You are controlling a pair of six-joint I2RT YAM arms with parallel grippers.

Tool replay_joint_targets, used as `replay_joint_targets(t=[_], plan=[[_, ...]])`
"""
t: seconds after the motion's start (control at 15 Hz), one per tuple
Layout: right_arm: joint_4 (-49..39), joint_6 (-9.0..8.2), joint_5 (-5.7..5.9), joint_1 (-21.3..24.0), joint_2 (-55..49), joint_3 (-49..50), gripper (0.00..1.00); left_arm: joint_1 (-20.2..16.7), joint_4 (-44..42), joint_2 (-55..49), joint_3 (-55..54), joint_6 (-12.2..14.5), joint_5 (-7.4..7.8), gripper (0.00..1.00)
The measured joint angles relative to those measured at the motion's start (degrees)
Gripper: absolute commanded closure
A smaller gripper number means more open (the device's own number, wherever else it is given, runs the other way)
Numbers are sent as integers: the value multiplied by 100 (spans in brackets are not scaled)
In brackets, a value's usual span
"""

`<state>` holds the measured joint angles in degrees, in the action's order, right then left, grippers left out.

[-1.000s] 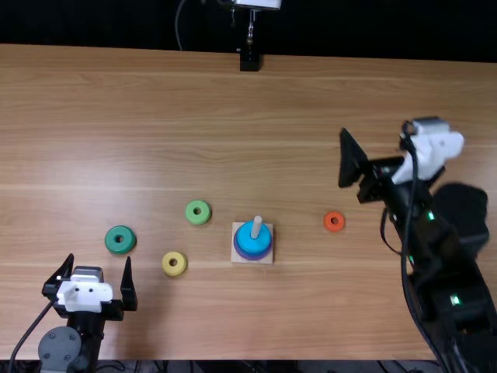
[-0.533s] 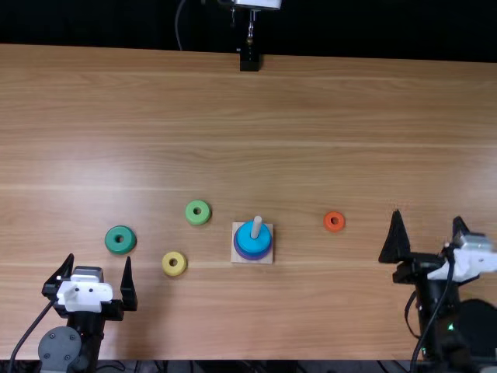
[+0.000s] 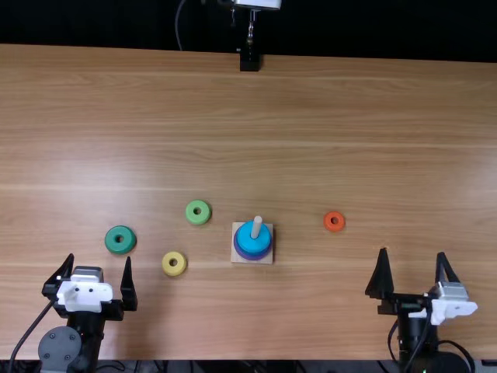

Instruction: Build the Hanoi tower: stack the rings onto the peg from bottom to top in this color order: purple, dark blue, light blue, dark green, light green, yellow, orange.

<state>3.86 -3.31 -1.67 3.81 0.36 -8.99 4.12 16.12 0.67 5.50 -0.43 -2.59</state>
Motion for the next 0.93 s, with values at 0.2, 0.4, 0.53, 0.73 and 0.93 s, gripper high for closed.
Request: replay_joint_targets(t=[0.2, 0.4, 0.53, 0.73, 0.93], plan=[[-7, 4, -2, 0, 0, 87, 0, 0, 0, 0, 0, -2, 0, 0], [-39, 79, -9, 0, 0, 87, 0, 0, 0, 0, 0, -2, 0, 0], [-35, 341, -11, -2, 0, 90, 0, 0, 0, 0, 0, 0, 0, 0], [-63, 525, -11, 0, 0, 417, 0, 0, -2, 0, 0, -2, 0, 0], [-81, 581, -11, 0, 0, 605, 0, 0, -2, 2, 0, 0, 2, 0]])
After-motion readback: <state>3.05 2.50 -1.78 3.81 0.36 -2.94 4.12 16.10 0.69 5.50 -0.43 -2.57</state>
